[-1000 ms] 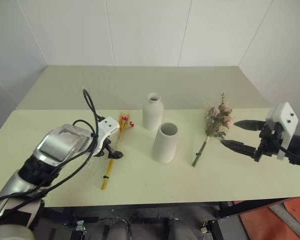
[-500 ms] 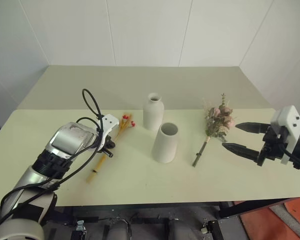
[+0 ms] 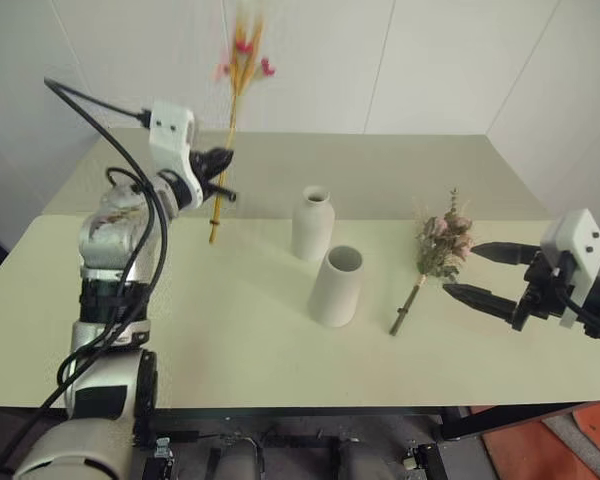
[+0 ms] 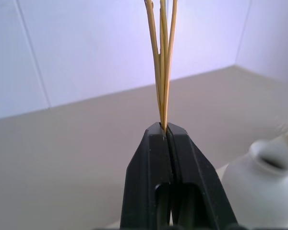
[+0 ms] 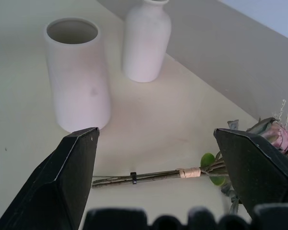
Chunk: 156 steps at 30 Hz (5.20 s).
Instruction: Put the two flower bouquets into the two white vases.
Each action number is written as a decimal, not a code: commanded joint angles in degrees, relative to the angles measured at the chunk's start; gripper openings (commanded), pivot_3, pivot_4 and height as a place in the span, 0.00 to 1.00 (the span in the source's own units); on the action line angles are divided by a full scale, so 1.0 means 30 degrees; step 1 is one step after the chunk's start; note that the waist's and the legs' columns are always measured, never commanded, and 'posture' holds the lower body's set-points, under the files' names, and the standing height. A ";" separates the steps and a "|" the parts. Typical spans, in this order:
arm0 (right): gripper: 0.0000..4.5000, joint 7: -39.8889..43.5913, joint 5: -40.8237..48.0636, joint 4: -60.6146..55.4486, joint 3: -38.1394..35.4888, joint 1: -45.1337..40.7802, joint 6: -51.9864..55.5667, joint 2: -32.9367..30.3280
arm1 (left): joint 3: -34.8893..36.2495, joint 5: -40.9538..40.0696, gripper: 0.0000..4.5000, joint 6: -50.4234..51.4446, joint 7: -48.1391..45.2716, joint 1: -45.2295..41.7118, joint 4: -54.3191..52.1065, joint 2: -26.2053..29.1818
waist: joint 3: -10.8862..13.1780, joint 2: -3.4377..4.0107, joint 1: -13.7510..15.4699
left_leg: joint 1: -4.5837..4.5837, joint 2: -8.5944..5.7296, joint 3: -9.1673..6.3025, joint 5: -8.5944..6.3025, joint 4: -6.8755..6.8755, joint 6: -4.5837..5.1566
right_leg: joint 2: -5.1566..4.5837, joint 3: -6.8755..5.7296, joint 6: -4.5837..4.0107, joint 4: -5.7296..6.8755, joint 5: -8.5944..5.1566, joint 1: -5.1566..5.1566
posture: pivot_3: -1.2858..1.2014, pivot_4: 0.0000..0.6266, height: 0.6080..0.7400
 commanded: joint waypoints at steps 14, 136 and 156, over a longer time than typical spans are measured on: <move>1.00 -0.2471 0.1485 -0.3030 -0.1593 0.1104 0.0932 0.1138 | 0.2094 -0.1655 0.00 -0.7729 -0.1680 -0.6219 0.9536 -0.4776 | 0.0007 -0.0013 0.0010 | -0.0006 -0.0023 -0.0003 0.0000 0.0011 0.0000 | -0.0013 0.0004 0.0054 -0.0007 -0.0009 0.0010 | 0.52 0.24 1.00; 0.05 -1.0292 0.1089 -0.0271 0.6719 -0.9190 0.0285 1.4396 | 0.5797 -0.8924 1.00 -0.0468 -1.3674 1.4697 -1.0434 1.0752 | -0.0004 0.0042 -0.0763 | -0.0158 0.0116 0.0020 0.0002 -0.0026 0.0004 | 0.0101 0.0025 -0.0154 0.0092 0.0057 -0.0265 | 0.52 0.24 1.00; 1.00 -0.7315 0.1411 -0.2147 0.4576 -0.1730 -0.2112 1.1287 | 0.4421 -0.8179 1.00 -0.1052 -1.4227 1.3050 -0.9264 1.0715 | -0.0005 0.0040 -0.0679 | -0.0140 0.0112 0.0024 0.0001 -0.0026 0.0003 | 0.0102 0.0031 -0.0061 0.0087 -0.0005 -0.0251 | 0.52 0.24 1.00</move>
